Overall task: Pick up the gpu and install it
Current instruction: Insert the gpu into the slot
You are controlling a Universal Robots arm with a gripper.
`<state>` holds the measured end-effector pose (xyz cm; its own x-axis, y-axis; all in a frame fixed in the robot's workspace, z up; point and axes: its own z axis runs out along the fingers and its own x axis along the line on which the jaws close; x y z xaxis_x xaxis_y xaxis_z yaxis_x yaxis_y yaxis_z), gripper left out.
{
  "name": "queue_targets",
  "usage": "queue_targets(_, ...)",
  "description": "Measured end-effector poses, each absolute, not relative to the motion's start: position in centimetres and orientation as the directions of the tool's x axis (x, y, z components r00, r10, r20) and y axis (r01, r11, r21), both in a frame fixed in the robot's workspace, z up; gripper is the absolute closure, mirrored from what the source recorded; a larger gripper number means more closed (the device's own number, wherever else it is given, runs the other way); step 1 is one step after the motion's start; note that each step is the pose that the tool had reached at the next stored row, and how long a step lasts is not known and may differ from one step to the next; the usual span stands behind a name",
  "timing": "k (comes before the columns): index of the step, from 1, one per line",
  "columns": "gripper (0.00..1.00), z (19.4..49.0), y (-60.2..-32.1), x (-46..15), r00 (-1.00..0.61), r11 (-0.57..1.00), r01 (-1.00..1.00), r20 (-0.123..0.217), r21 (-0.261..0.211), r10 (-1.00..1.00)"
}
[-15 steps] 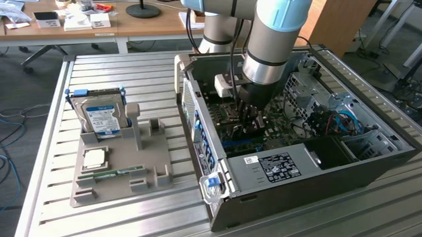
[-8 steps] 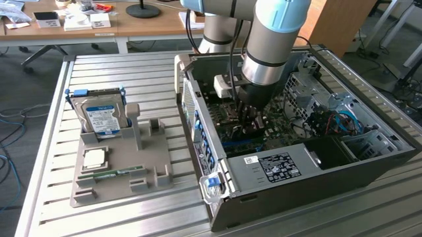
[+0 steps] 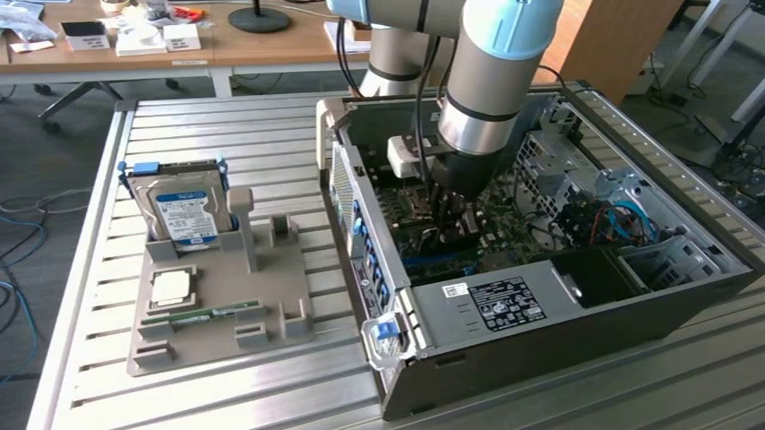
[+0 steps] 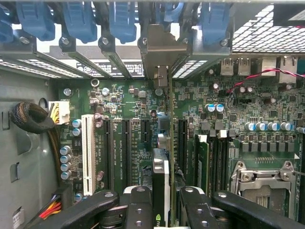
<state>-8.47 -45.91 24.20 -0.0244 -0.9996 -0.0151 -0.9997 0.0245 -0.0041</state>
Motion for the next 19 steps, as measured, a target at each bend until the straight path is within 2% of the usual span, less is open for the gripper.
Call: queue_targets(19, 0.73, 24.48, -45.93, -8.47, -0.035, 0.035, -0.999, -0.015, -0.004, -0.999)
